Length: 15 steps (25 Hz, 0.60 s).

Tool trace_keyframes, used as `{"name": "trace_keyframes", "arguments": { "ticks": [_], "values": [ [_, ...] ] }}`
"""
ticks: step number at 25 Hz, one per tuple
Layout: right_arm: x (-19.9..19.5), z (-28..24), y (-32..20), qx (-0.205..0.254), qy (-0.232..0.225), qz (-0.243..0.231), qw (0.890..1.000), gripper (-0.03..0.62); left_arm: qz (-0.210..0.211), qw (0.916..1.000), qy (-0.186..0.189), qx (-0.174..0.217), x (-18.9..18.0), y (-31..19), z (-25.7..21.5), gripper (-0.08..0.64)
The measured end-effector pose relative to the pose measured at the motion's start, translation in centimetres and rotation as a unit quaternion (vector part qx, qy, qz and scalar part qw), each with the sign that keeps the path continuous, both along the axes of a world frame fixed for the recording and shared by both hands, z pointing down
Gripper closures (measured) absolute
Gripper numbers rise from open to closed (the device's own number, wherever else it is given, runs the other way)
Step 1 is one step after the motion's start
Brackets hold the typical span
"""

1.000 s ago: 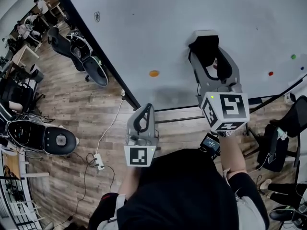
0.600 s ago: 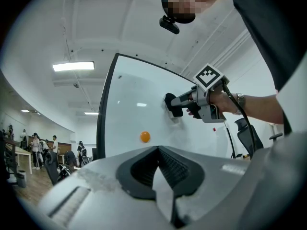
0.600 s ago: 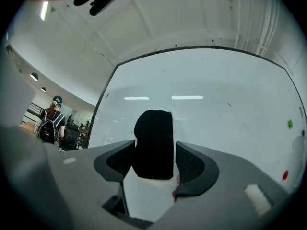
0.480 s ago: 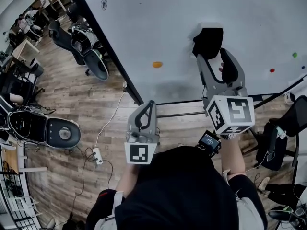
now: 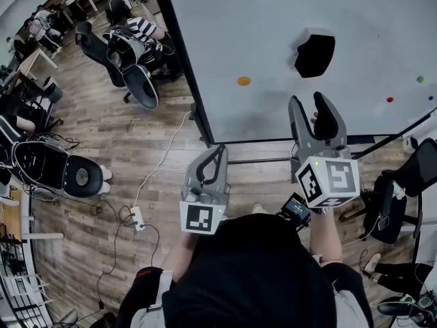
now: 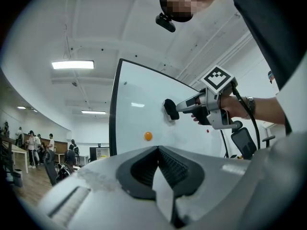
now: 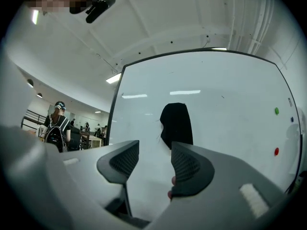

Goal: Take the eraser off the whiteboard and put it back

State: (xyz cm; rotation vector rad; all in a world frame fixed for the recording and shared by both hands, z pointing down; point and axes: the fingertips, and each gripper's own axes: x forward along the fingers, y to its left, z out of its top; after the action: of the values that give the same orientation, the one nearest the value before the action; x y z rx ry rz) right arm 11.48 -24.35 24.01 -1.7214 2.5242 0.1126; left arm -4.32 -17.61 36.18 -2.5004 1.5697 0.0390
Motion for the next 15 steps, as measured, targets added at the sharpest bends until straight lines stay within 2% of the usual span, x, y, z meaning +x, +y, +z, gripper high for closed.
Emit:
{"name": "trace_keyframes", "arguments": {
  "ticks": [8,15],
  "values": [
    [-2.2,3.4,5.0,-0.026,-0.005,0.014,1.0,0.422,0.027,0.9995,0.013,-0.008,-1.4,2.2,0.5,0.558],
    [-2.2,6.0,9.6,-0.04,-0.025,0.051,0.998,0.526,0.079,0.9968,0.003,0.009,-0.3,4.4,0.6,0.557]
  ]
}}
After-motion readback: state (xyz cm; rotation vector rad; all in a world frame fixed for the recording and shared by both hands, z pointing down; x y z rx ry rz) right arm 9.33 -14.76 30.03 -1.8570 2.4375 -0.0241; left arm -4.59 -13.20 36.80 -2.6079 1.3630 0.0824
